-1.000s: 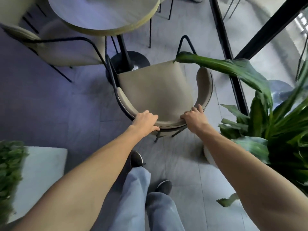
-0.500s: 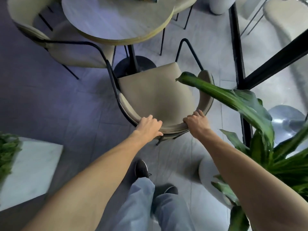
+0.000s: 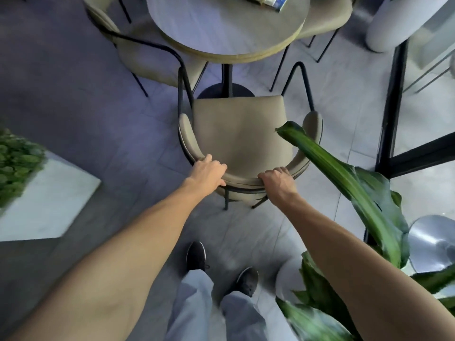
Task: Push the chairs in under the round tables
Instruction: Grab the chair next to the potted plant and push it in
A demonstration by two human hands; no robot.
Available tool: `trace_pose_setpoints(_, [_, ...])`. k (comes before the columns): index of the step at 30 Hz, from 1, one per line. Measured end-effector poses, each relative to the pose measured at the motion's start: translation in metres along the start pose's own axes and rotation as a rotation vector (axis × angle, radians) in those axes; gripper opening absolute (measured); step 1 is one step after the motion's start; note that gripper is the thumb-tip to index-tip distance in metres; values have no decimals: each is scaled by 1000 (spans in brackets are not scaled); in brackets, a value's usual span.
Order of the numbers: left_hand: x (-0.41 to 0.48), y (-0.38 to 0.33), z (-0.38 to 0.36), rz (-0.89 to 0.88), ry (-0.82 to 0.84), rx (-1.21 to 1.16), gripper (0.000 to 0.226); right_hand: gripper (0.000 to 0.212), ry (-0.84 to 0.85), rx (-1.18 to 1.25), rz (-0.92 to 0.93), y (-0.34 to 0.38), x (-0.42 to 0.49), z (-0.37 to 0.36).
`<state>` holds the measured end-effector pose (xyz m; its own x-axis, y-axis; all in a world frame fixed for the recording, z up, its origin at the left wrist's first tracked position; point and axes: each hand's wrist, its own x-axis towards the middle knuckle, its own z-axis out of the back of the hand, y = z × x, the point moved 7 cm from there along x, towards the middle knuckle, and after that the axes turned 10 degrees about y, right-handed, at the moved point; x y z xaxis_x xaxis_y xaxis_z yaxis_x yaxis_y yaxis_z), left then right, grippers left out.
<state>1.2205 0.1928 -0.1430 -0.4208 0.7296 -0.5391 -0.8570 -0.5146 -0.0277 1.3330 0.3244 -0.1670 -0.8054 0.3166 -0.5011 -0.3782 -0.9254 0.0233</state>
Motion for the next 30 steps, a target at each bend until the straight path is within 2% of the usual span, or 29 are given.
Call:
trace_pose_setpoints(6, [12, 11, -1, 57, -43, -102, 36, 28, 10, -31, 27, -3, 16, 10])
trace_pose_setpoints(12, [27, 16, 6, 76, -68, -101, 37, 26, 33, -39, 13, -8, 34, 16])
trace_pose_setpoints(20, [34, 8, 13, 87, -23, -41, 33, 31, 71, -80, 2, -10, 43, 13])
trace_pose_setpoints(23, [31, 4, 18, 84, 23, -19, 36, 37, 170, -104, 17, -12, 40, 19])
trace_pose_setpoints(27, [23, 1, 50, 83, 55, -69, 41, 37, 234, -90, 45, -8, 33, 49])
trace_pose_setpoints(30, [17, -4, 96, 101, -28, -51, 41, 36, 159, -69, 85, -4, 27, 94])
